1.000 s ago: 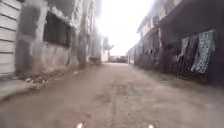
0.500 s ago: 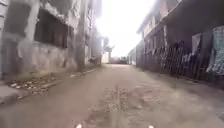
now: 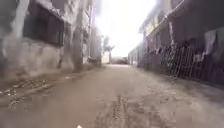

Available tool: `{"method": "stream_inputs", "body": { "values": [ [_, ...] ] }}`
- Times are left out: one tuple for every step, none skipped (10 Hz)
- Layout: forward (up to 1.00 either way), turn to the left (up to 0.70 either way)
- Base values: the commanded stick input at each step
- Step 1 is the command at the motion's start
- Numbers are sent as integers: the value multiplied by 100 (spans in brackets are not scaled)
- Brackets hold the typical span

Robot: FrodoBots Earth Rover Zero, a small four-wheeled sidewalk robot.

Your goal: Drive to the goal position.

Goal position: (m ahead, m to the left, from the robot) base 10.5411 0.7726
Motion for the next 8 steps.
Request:
{"method": "stream_inputs", "body": {
  "values": [
    [100,2],
    [100,-38],
    [100,-38],
    [100,-38],
    [100,2],
    [100,2],
    [100,2],
    [100,2]
  ]
}}
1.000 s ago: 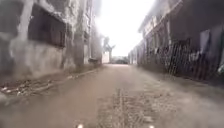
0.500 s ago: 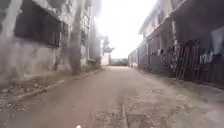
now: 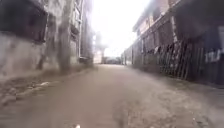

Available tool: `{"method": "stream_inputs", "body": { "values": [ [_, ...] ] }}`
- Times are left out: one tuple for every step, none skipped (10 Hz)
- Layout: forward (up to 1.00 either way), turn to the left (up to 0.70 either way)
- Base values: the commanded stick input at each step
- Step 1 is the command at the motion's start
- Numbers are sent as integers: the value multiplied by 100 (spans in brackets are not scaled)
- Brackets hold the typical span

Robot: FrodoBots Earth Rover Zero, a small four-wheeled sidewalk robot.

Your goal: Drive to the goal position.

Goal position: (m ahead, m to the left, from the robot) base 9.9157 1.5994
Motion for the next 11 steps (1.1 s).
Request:
{"method": "stream_inputs", "body": {
  "values": [
    [100,2],
    [100,2],
    [100,2],
    [100,2],
    [100,2],
    [100,2],
    [100,2],
    [100,2],
    [100,2],
    [100,2],
    [100,2]
  ]
}}
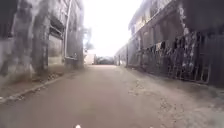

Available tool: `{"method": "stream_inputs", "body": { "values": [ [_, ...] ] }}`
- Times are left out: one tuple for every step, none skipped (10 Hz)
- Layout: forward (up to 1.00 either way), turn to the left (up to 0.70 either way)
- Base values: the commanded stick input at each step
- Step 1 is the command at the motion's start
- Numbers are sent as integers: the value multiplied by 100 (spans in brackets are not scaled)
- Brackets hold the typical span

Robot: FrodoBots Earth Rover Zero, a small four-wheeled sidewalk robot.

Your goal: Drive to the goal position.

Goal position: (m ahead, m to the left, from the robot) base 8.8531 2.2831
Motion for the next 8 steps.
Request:
{"method": "stream_inputs", "body": {
  "values": [
    [100,2],
    [100,2],
    [100,2],
    [100,2],
    [100,2],
    [100,2],
    [100,2],
    [100,2]
  ]
}}
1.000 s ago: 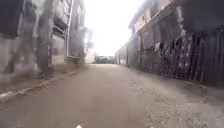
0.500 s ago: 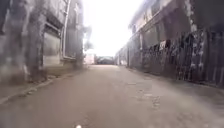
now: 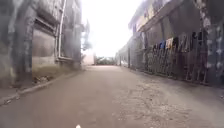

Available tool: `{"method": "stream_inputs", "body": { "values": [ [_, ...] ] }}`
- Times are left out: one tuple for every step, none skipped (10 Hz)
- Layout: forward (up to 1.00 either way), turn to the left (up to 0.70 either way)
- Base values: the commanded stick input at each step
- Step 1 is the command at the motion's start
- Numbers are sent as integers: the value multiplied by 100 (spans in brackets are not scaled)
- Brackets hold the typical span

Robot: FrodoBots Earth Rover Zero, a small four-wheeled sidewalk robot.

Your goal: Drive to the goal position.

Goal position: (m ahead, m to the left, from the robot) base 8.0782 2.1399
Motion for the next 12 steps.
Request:
{"method": "stream_inputs", "body": {
  "values": [
    [100,2],
    [100,2],
    [100,2],
    [100,2],
    [100,2],
    [100,2],
    [100,2],
    [100,2],
    [100,2],
    [100,2],
    [100,2],
    [100,2]
  ]
}}
